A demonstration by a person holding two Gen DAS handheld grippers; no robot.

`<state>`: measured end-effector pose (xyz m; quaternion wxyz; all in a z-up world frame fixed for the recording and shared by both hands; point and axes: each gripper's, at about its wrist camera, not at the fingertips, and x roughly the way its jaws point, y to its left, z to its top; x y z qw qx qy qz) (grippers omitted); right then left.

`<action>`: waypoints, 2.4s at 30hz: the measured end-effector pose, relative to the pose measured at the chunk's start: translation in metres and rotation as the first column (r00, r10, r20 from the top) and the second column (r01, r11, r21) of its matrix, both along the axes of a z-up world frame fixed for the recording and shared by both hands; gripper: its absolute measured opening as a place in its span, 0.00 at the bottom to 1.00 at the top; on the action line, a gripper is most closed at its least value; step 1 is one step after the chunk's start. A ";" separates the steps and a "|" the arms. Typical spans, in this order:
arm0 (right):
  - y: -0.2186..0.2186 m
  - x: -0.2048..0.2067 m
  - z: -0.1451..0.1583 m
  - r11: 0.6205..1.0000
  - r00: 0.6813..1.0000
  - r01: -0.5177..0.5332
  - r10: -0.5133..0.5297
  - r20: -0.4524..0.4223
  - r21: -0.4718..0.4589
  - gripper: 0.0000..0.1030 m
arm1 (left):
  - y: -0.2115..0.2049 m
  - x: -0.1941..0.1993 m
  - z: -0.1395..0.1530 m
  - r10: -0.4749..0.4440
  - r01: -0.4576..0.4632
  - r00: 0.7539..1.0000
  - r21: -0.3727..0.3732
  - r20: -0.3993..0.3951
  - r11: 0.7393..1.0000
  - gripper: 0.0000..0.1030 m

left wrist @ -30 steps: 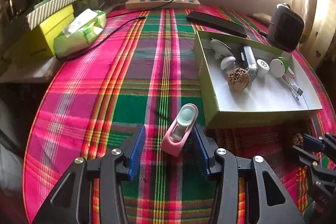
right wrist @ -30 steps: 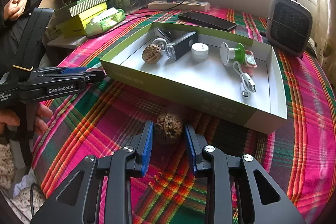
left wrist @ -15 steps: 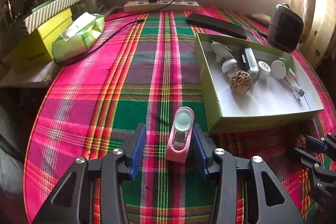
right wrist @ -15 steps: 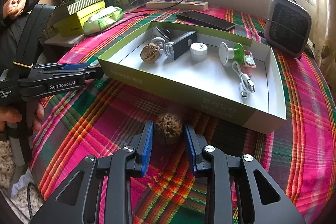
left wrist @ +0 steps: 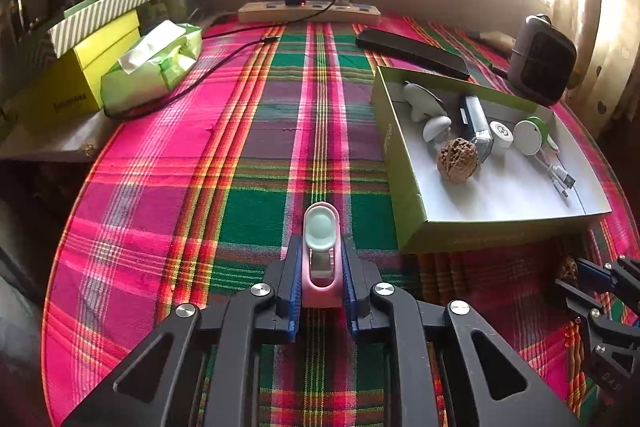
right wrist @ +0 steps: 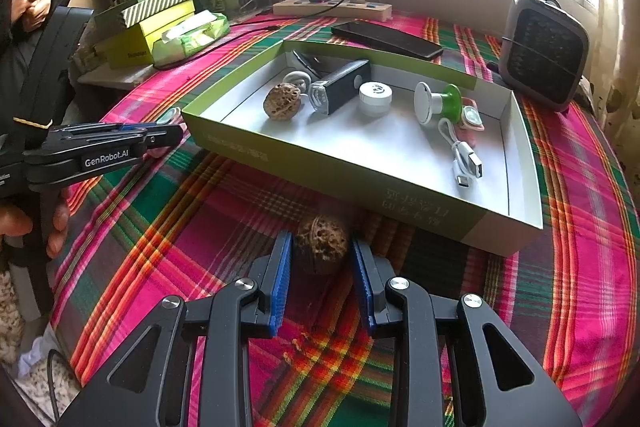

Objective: Organize objects
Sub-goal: 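Lift and carry the clip and walnut over the box with both tools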

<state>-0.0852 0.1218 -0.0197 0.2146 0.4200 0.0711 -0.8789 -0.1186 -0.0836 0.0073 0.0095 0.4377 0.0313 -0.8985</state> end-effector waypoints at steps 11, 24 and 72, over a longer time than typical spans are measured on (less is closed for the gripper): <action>0.000 0.000 0.006 1.000 0.999 0.030 -0.030 -0.020 0.003 0.29 | 0.005 0.012 0.012 -0.032 0.031 0.999 -0.008 -0.042 0.999 0.15; -0.001 0.006 0.016 0.999 0.998 0.045 -0.046 -0.043 -0.011 0.29 | 0.014 0.025 0.028 -0.071 0.071 0.994 0.000 -0.084 0.997 0.15; 0.034 -0.044 0.037 0.993 0.989 0.114 -0.117 -0.088 -0.044 0.29 | 0.083 -0.022 0.041 -0.220 0.223 0.971 0.023 -0.093 0.975 0.15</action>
